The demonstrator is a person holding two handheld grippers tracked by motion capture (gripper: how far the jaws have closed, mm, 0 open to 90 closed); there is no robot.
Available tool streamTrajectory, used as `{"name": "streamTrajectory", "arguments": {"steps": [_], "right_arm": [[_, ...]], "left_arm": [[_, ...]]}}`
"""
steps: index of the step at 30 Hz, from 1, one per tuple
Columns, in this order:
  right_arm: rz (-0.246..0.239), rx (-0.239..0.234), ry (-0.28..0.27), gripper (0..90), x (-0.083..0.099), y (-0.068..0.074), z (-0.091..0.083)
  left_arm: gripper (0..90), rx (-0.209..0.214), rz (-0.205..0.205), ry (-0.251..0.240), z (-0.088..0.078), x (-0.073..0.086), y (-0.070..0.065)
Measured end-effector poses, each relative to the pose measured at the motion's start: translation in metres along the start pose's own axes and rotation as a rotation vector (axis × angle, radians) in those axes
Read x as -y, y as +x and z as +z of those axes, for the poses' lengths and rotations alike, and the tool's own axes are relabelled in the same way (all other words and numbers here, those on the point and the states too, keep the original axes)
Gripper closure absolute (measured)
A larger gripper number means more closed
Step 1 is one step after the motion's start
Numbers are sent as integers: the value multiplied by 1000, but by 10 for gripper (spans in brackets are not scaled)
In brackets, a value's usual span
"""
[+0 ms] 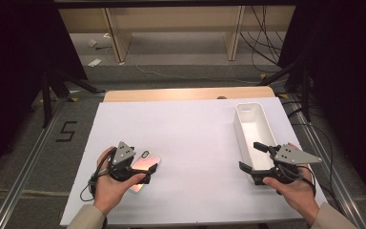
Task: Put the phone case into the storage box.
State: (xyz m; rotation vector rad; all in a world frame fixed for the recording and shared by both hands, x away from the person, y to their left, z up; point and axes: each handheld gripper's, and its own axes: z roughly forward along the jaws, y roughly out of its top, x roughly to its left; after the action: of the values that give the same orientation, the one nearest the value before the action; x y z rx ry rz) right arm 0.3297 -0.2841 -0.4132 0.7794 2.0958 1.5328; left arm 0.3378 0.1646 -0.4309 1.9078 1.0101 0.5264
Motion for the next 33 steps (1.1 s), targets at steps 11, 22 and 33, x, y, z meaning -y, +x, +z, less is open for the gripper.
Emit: {"name": "streamTrajectory", "arguments": {"steps": [11, 22, 33], "right_arm": [[1, 0, -3, 153, 0, 0, 0], [3, 1, -9, 153, 0, 0, 0], [1, 1, -11, 153, -1, 0, 0]], "left_arm": [[11, -9, -2, 4, 0, 0, 0], [660, -34, 39, 18, -5, -2, 3], [900, 7, 61, 169, 12, 3, -5]]}}
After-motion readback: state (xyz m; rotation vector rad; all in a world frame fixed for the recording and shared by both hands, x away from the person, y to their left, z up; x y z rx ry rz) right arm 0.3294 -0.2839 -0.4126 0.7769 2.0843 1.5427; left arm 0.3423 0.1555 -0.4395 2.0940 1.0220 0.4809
